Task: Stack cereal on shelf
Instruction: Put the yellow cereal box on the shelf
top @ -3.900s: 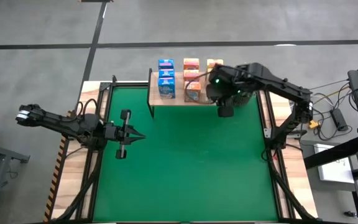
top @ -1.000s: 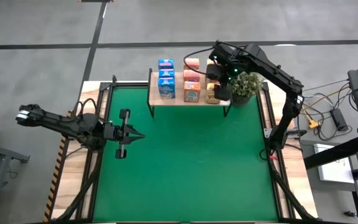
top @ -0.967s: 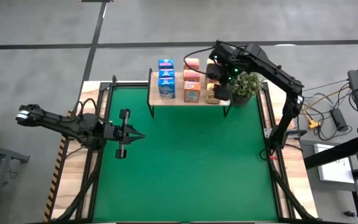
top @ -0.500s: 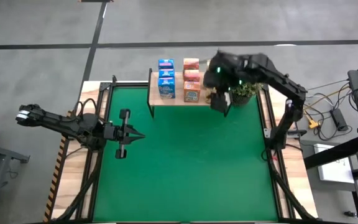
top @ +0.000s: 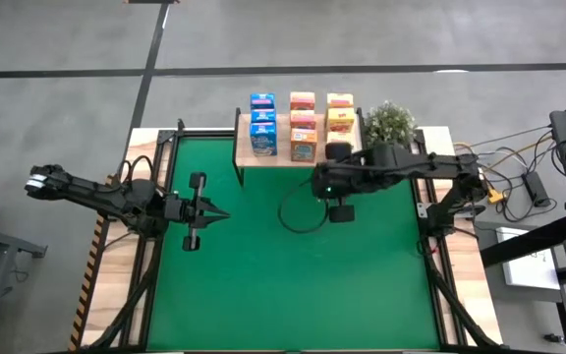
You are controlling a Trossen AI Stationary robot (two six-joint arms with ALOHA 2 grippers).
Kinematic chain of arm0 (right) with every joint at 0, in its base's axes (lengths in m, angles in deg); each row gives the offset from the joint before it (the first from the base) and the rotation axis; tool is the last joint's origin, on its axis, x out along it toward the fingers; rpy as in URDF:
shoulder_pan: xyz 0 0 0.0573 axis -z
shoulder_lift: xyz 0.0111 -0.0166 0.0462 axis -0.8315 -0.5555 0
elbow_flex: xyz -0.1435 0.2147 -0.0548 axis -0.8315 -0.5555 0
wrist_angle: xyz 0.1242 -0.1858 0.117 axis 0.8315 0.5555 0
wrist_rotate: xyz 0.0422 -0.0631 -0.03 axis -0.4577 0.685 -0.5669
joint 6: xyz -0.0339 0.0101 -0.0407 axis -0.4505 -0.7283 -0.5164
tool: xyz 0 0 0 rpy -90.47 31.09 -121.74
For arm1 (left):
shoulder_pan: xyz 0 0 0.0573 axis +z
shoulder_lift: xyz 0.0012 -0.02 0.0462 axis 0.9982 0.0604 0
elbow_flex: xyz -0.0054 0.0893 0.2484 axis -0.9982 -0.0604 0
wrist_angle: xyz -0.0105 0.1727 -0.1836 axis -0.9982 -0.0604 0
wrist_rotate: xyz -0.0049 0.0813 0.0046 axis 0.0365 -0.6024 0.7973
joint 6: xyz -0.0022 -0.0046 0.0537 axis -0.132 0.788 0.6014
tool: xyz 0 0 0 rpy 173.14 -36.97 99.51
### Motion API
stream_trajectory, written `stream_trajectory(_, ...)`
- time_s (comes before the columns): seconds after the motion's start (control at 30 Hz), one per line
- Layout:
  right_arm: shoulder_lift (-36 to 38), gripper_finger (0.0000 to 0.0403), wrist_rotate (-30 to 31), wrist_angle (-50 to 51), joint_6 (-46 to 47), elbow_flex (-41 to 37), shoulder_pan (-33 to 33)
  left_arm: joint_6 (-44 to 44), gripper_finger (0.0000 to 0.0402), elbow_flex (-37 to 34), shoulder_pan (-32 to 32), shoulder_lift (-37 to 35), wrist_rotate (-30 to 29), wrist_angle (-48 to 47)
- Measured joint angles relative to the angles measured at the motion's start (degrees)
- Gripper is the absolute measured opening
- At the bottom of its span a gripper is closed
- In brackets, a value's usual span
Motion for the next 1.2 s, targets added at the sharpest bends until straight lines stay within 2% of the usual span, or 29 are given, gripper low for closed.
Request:
stream_trajectory(0.17, 4.5, 0.0011, 2.4, -9.4, -0.6, -13.3, -0.1, 0.0, 0.0000, 0.0, 0.0, 0.0, 0.0, 0.0)
stream_trajectory(0.4, 12.5, 0.0009, 17.7, -25.7, -3.3, -33.1, 0.1, 0.0, 0.0000, 0.0, 0.0, 0.0, 0.0, 0.0)
stream_trajectory(0.53, 16.4, 0.0009, 21.5, -38.3, -4.6, -43.8, 1.1, 0.0, 0.0000, 0.0, 0.0, 0.0, 0.0, 0.0)
stream_trajectory(0.7, 18.6, 0.0009, 22.6, -54.9, -8.2, -54.4, 2.8, 0.0, 0.0000, 0.0, 0.0, 0.0, 0.0, -0.1)
stream_trajectory(0.87, 19.1, 0.0009, 26.0, -65.4, -11.1, -60.5, 3.2, 0.0, 0.0000, 0.0, 0.0, 0.0, 0.0, -0.1)
stream_trajectory(1.2, 18.8, 0.0009, 27.5, -67.4, -11.0, -62.1, 5.9, 0.0, 0.0000, 0.0, 0.0, 0.0, 0.0, -0.2)
